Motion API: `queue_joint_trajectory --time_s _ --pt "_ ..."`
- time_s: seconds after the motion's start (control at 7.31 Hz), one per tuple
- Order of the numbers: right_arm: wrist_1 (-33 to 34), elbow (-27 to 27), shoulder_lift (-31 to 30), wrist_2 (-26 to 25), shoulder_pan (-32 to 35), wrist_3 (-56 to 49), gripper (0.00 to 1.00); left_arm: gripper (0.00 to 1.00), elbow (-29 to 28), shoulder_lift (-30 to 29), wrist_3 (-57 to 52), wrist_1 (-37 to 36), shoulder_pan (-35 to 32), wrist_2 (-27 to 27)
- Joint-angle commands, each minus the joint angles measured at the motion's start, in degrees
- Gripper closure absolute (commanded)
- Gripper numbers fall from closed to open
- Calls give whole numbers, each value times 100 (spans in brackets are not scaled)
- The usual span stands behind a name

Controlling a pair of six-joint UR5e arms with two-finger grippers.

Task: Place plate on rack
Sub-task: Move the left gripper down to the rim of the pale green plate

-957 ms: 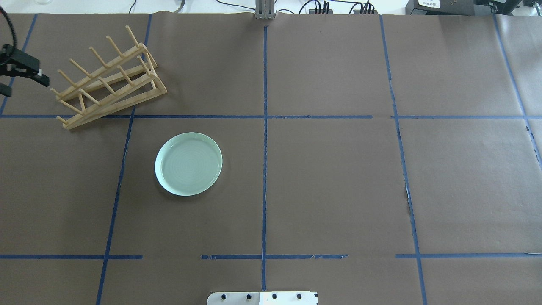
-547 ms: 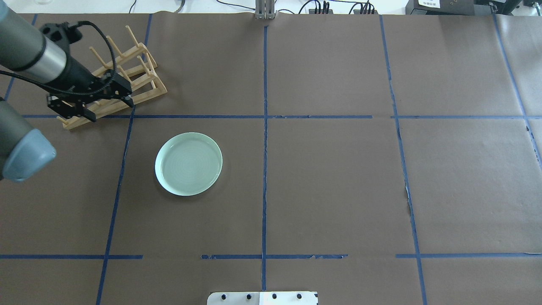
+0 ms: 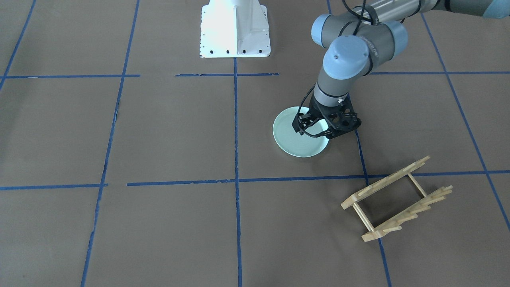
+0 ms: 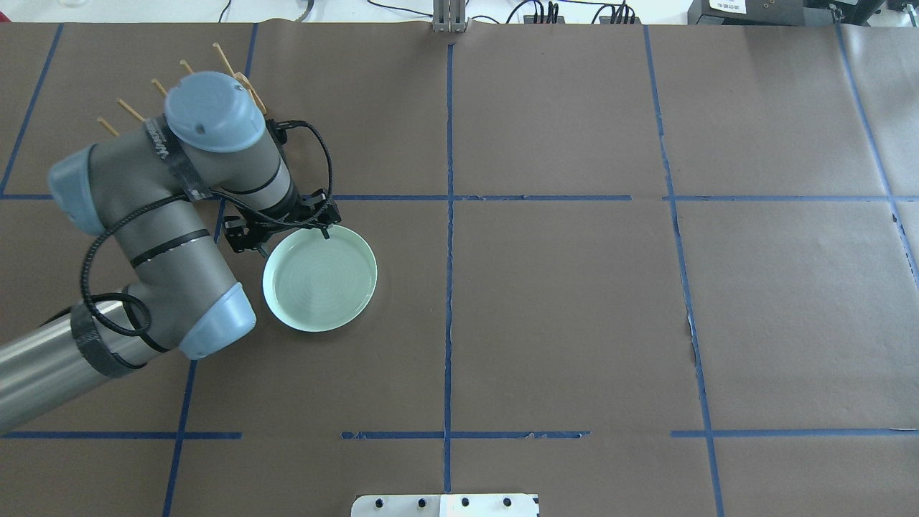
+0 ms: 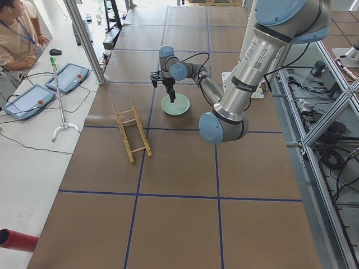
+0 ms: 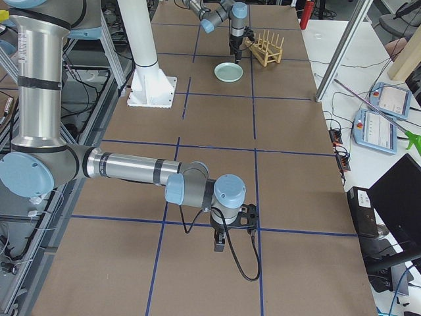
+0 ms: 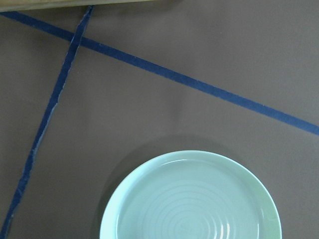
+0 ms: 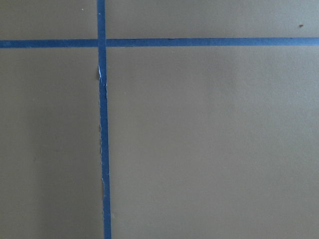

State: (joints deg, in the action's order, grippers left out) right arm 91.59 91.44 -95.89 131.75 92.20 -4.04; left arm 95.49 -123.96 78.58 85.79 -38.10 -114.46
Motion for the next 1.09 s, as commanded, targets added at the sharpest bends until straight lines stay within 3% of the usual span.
queue_joint_trajectory --time_s 0.0,0.96 --pt "8 -3 0 0 0 -1 0 1 -1114 -818 17 16 303 363" --pt "8 -3 0 0 0 -1 0 21 -1718 -1130 -9 491 321 363"
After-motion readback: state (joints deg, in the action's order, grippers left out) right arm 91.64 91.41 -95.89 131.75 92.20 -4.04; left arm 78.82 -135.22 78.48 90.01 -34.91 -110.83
